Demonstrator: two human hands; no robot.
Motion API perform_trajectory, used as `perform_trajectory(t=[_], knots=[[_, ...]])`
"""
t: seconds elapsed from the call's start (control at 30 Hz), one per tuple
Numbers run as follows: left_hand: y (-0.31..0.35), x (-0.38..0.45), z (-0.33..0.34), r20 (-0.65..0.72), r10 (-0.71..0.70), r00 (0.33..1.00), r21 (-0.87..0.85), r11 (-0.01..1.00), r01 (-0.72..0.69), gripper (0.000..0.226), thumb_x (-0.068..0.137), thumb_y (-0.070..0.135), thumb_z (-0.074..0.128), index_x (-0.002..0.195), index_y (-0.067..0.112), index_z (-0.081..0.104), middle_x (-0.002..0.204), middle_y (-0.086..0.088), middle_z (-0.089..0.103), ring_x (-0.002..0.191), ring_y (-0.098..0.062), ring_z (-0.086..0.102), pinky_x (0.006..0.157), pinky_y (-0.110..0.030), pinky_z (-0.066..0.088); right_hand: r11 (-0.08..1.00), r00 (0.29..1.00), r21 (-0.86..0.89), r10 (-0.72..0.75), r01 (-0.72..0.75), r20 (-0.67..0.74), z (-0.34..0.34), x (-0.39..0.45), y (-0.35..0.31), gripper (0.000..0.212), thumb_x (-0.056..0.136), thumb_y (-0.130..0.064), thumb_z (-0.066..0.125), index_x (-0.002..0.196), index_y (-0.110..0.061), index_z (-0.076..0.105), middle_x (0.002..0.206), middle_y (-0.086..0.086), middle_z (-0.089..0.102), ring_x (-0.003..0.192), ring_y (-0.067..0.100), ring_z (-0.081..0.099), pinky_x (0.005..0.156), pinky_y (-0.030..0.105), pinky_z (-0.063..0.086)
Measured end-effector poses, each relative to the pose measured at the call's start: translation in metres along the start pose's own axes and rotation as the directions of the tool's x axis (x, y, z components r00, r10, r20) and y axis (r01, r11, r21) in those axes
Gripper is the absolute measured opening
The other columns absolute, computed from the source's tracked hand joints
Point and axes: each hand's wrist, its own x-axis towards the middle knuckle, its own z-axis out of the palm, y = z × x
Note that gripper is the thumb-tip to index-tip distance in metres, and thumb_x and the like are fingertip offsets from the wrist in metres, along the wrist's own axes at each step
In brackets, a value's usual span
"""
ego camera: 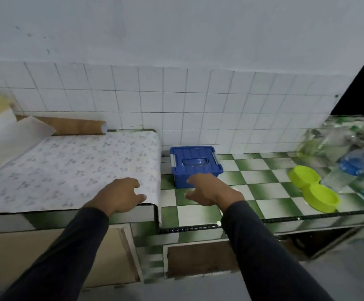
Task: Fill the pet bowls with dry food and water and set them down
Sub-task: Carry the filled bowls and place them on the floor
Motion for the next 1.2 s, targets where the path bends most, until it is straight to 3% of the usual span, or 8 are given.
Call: perform_trajectory(t=[0.2, 0.33, 0.57, 0.73, 0.9, 1.07, 1.2], knots=[[0.084, 0.029, 0.037, 0.079, 0.135, 0.988, 0.066, 0.988, -0.14, 0.065, 0.097, 0.052, 0.062, 0.153, 0.022, 0.045, 0.156, -0.005, 0.047, 0.134, -0.022, 0.051, 0.109, -0.031, 0.043, 0.989, 0.988, 0.051, 0.145, -0.142, -0.061, 0.0, -0.029, 0.093, 0.057, 0.091, -0.046, 0.062, 0.142, -0.023, 0.052, 0.144, 0.005, 0.056, 0.127, 0.027, 0.054, 0.098, 0.037, 0.045], [0.143, 0.051, 0.057, 0.141, 0.248, 0.958, 0.135, 0.954, -0.267, 0.06, 0.098, 0.05, 0.06, 0.149, 0.019, 0.051, 0.153, -0.003, 0.051, 0.134, -0.023, 0.052, 0.111, -0.036, 0.043, 0.96, 0.962, 0.117, 0.264, -0.255, -0.072, 0.004, -0.046, 0.149, 0.056, 0.089, -0.044, 0.063, 0.14, -0.021, 0.054, 0.143, 0.006, 0.056, 0.128, 0.027, 0.054, 0.103, 0.037, 0.047], [0.25, 0.09, 0.1, 0.22, 0.399, 0.89, 0.141, 0.89, -0.434, 0.062, 0.097, 0.052, 0.063, 0.149, 0.022, 0.05, 0.153, -0.003, 0.051, 0.134, -0.024, 0.053, 0.11, -0.039, 0.045, 0.876, 0.88, 0.17, 0.468, -0.451, -0.077, 0.009, -0.079, 0.247, 0.055, 0.088, -0.043, 0.064, 0.138, -0.021, 0.056, 0.139, 0.008, 0.058, 0.126, 0.028, 0.055, 0.098, 0.037, 0.049], [0.326, 0.122, 0.128, 0.276, 0.494, 0.825, 0.143, 0.827, -0.543, 0.059, 0.098, 0.049, 0.063, 0.149, 0.022, 0.05, 0.151, -0.003, 0.054, 0.133, -0.024, 0.054, 0.108, -0.034, 0.046, 0.811, 0.82, 0.192, 0.57, -0.552, -0.052, 0.006, -0.096, 0.309, 0.051, 0.092, -0.042, 0.063, 0.138, -0.02, 0.055, 0.139, 0.007, 0.058, 0.127, 0.029, 0.054, 0.097, 0.037, 0.047], [0.394, 0.158, 0.151, 0.323, 0.561, 0.762, 0.154, 0.763, -0.627, 0.057, 0.099, 0.049, 0.059, 0.148, 0.022, 0.052, 0.152, -0.002, 0.052, 0.134, -0.023, 0.052, 0.109, -0.036, 0.045, 0.733, 0.75, 0.238, 0.661, -0.637, -0.028, -0.006, -0.104, 0.367, 0.049, 0.095, -0.042, 0.061, 0.135, -0.014, 0.057, 0.137, 0.009, 0.059, 0.125, 0.03, 0.056, 0.1, 0.039, 0.049], [0.452, 0.2, 0.17, 0.433, 0.572, 0.697, 0.189, 0.698, -0.691, 0.058, 0.097, 0.051, 0.06, 0.146, 0.021, 0.052, 0.15, -0.004, 0.053, 0.133, -0.024, 0.052, 0.106, -0.034, 0.045, 0.662, 0.693, 0.278, 0.721, -0.696, 0.017, -0.012, -0.097, 0.414, 0.034, 0.093, -0.034, 0.06, 0.119, -0.013, 0.064, 0.127, 0.009, 0.065, 0.115, 0.03, 0.061, 0.089, 0.035, 0.05], [0.492, 0.226, 0.189, 0.467, 0.576, 0.67, 0.186, 0.677, -0.712, 0.059, 0.097, 0.052, 0.061, 0.147, 0.023, 0.051, 0.146, -0.003, 0.056, 0.127, -0.023, 0.057, 0.103, -0.034, 0.047, 0.586, 0.635, 0.359, 0.772, -0.726, 0.024, -0.011, -0.095, 0.45, 0.042, 0.091, -0.035, 0.062, 0.129, -0.017, 0.062, 0.132, 0.008, 0.063, 0.119, 0.028, 0.06, 0.095, 0.036, 0.052]])
